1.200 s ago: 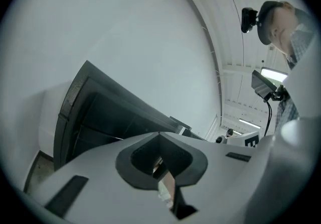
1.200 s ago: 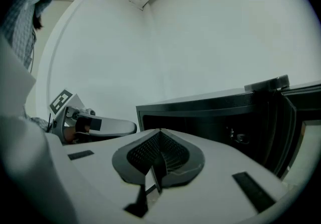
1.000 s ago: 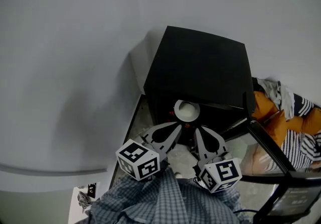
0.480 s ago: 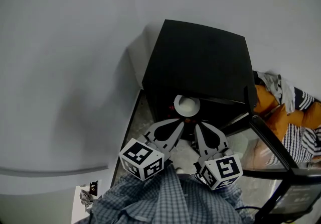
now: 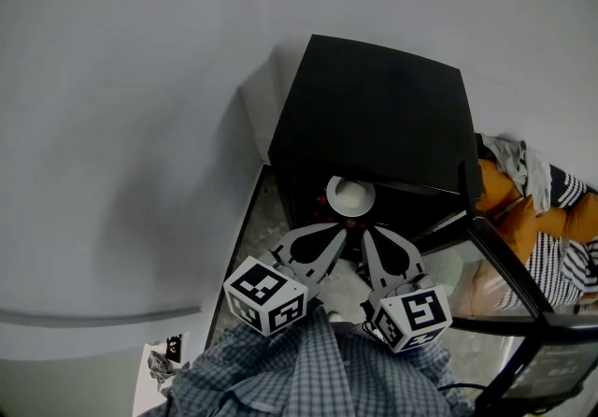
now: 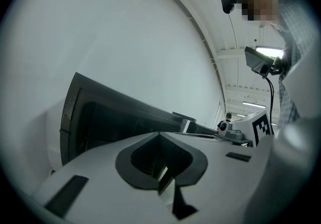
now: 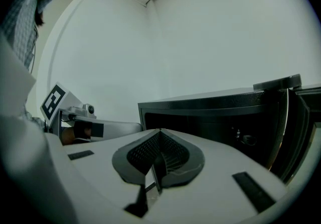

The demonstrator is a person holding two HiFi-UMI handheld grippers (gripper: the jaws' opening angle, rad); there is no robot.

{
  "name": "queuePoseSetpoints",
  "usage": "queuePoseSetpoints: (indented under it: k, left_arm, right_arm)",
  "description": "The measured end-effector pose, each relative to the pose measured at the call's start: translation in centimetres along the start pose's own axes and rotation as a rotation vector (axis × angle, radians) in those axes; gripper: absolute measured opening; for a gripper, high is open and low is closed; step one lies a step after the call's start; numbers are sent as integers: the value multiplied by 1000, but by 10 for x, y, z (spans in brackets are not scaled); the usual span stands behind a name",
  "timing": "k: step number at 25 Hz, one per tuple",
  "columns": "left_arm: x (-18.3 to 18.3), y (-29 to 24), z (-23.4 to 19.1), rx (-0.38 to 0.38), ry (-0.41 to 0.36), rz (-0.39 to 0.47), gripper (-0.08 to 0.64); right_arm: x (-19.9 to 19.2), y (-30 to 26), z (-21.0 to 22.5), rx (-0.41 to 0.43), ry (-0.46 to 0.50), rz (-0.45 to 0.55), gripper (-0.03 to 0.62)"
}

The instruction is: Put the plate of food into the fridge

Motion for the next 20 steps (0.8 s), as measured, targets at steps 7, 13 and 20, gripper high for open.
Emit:
queuePoseSetpoints:
  k: [7,13,20]
  left_arm:
    - [-3,-5,1,-22,-2,-19,6]
    - [-1,8,-4,13,2,-6,6]
    - [2,6,-2,27,13,-18,6]
  right_arm:
    - [-5,2,4,-9,-1,-21,6]
    - [-5,-8,-6,25,-3,-35,6]
    - [-3,-7,-7,39,-5,-48,6]
Point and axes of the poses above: the fingertips, and each gripper's own axes: y backward along the fingers, z to its right, x out of its top, the point moved 10 cm from there along y, backward along the fingers, and after that the axes turned 2 degrees about -x, right-handed, at the moved point
